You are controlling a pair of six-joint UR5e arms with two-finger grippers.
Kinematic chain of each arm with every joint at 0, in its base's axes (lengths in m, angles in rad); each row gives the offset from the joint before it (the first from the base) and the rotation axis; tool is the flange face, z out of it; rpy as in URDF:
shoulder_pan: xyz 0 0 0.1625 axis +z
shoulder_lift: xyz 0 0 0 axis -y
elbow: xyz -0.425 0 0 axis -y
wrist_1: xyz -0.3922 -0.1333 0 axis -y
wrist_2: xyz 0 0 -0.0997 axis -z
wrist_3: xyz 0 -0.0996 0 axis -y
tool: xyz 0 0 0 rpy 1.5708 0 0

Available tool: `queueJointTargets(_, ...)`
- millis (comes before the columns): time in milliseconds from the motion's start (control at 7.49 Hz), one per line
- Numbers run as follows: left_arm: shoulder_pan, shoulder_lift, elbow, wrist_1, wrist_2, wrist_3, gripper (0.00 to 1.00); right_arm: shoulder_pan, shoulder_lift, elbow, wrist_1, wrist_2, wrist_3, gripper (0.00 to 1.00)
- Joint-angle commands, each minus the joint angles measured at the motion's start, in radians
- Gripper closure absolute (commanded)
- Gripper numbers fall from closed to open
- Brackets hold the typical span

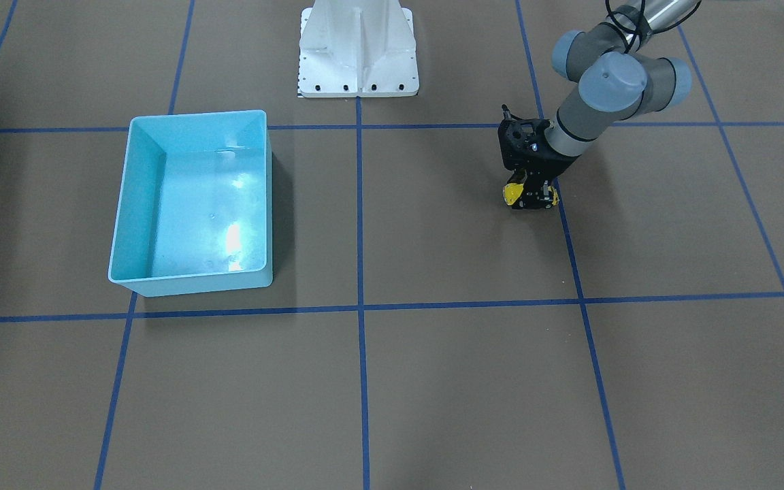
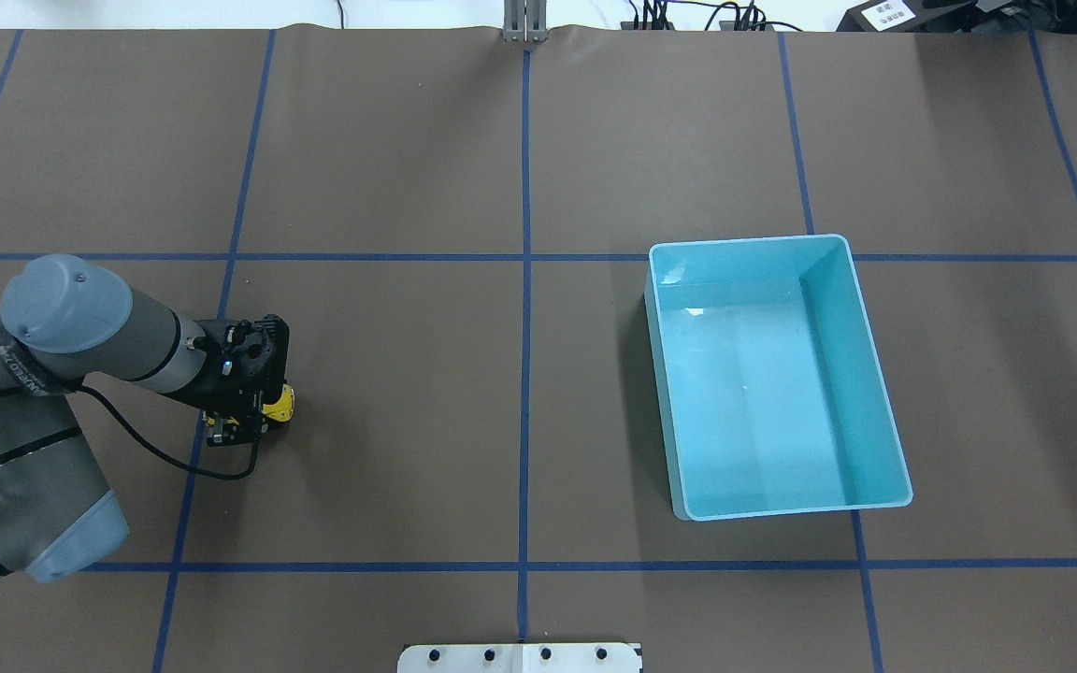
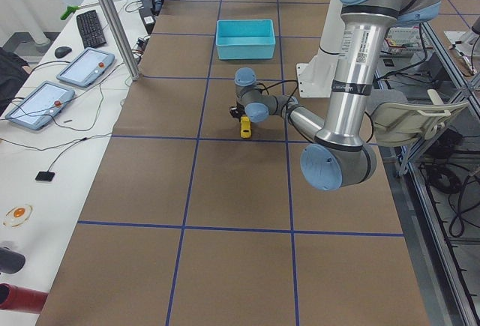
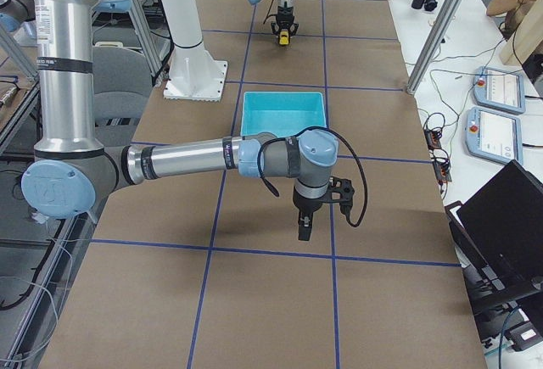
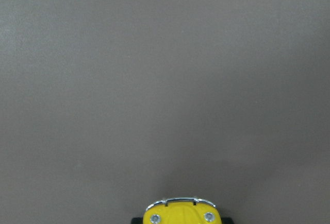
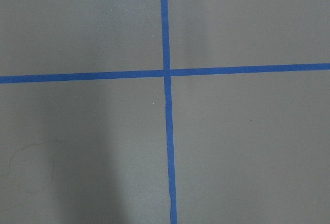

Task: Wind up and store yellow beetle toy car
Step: 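Keep pulling the car back along the table with the left gripper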

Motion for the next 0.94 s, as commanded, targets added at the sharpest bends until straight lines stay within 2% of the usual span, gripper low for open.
queueJointTargets(0,0.0,0.005,0.001,-0.004,0.0,-0.001,1.0,0.0,0.0,0.0,0.0,0.0,0.0,0.0)
queueJointTargets(801,0.0,0.027,0.005,-0.028,0.0,0.002,1.0,0.0,0.002,-0.001,0.0,0.0,0.0,0.0)
